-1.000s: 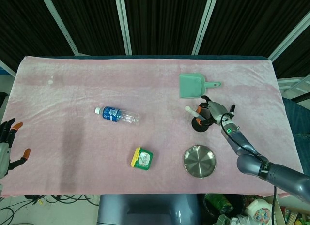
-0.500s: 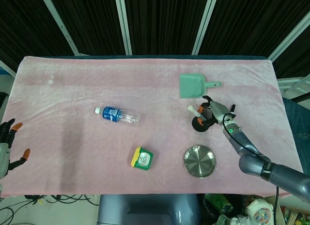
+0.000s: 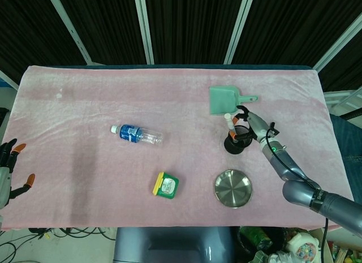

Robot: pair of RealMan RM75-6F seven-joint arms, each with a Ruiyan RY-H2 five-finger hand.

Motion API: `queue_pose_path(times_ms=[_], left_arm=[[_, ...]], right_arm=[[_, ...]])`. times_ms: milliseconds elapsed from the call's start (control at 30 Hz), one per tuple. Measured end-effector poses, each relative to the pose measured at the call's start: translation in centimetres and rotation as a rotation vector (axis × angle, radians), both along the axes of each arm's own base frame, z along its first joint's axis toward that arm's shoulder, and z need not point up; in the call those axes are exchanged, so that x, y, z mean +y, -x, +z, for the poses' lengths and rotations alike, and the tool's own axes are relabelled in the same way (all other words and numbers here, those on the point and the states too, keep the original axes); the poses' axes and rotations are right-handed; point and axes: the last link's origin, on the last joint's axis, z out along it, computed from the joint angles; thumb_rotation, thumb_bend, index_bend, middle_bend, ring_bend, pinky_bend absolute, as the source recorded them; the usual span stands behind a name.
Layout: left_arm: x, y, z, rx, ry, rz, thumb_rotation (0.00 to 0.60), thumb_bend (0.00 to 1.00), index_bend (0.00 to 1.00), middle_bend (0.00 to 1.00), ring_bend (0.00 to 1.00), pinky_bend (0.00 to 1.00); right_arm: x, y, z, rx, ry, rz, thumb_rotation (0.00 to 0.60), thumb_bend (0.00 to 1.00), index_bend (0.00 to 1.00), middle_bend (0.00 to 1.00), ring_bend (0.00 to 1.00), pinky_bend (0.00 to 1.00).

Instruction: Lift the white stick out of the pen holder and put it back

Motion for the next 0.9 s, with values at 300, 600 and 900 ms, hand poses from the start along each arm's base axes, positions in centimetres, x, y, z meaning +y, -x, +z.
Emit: queue_pose_path(times_ms=[300,600,900], left_arm=[[0.0,0.0,0.0,-0.004,0.0,-0.002,0.6,0.32,0.12,0.02,0.0,0.0],[0.0,0.0,0.1,-0.008,0.0,-0.004,0.6,0.32,0.12,0.02,0.0,0.0],[-0.1,-0.1,0.0,-0.005,0.002,-0.005,0.6,0.32,0.12,0.02,0.0,0.0]], right_arm=[[-0.2,-2.1,2.0,-0.166,0.043,0.013,0.6,0.35,0.58,0.05,0.19,0.18],[0.5,-6.0,3.9,-0.316,0.058,0.091,0.6,0.35,0.58,0.05,0.19,0.18],[2.5,-9.6,7.2,-0.616,0.07,0.155,0.6,0.35,0.58,0.05,0.19,0.18]])
